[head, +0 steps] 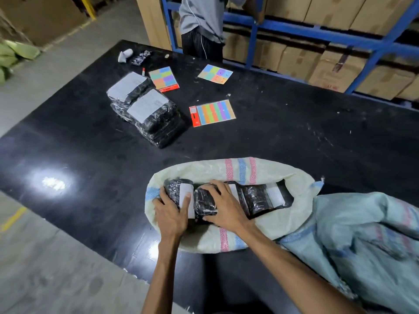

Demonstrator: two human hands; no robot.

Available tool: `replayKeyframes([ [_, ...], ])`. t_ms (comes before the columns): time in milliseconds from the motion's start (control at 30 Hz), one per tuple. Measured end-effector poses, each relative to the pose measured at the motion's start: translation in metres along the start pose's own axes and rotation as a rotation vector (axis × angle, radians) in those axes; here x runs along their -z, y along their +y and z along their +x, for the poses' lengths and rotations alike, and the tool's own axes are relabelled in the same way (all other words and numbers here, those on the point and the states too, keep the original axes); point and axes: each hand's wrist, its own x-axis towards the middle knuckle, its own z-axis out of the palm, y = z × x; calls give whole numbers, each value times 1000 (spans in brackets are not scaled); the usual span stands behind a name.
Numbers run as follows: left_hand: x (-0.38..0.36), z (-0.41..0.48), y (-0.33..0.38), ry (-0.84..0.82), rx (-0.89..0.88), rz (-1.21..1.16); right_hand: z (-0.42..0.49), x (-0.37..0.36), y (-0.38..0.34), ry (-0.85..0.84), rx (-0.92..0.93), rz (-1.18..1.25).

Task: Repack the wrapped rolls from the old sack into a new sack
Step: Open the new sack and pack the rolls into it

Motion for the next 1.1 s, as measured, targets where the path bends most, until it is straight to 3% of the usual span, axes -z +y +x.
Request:
replayKeyframes([
  [167,2,-5,7,0,32,-11,0,1,-1,-43,-1,-36],
  [267,1,-18,20,73,-8,109,-14,20,3,-1,23,-129],
  [367,2,-44,40,132,-172,189,-51,52,12,133,-52,-64],
  [567,-41,-141,92,50,-652,52,-209,116,62,471,-382,-20],
  [700,-92,-221,113,-383,-773,-29,-338,138,87,640,-605,-58],
  [867,-159,-312,120,-827,-932,107,-469,141,94,726,-851,-29],
  [967,-186,-352,128,-991,-997,180,-515,132,92,784,-981,-70],
  [1100,-225,-388,135,-1034,-1030,273,-558,114,93,900,-1152,-87],
])
